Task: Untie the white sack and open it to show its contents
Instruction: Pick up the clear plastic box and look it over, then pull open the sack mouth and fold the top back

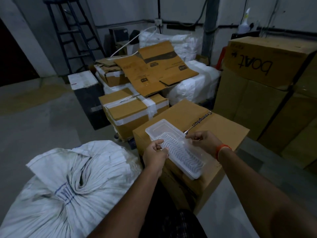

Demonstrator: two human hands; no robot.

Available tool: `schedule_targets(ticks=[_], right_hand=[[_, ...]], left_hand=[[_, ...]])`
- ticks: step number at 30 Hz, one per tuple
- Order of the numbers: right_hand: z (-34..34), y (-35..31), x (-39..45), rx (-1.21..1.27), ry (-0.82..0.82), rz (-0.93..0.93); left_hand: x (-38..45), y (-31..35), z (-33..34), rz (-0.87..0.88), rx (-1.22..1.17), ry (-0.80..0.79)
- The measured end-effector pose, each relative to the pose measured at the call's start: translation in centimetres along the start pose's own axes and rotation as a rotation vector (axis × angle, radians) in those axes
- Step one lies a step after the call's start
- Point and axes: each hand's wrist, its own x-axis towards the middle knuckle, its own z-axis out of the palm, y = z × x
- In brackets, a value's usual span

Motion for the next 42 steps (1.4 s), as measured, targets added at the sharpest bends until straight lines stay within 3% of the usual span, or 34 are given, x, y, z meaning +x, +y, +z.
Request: schedule_targets(ticks=[8, 16, 26, 34, 42], right_hand=[[0.0, -2.2, 1.6, -0.003, -0.018, -0.053], [1.7, -3.5, 6.0, -0.288, -0.023, -0.037], [2.5, -3.7, 4.4, -0.314, 0.076, -0.070], [6.2, -7.9, -1.2, -0.233, 0.081, -0.242], [16.0, -13.3, -5.5, -0.141, -0.145, -0.337]], left_hand=[[1.2, 1.8, -1.1, 0.099, 0.084, 0.031], [2.6, 2.0, -1.6, 0.140, 0.171, 0.098], [0.8, 3.2, -2.3, 0.110, 0.237, -0.005], [-4.0, 5.1, -8.7, 0.181, 0.223, 0.065], [-8.8, 5.1, -18.7, 0.273, 0.281, 0.158]])
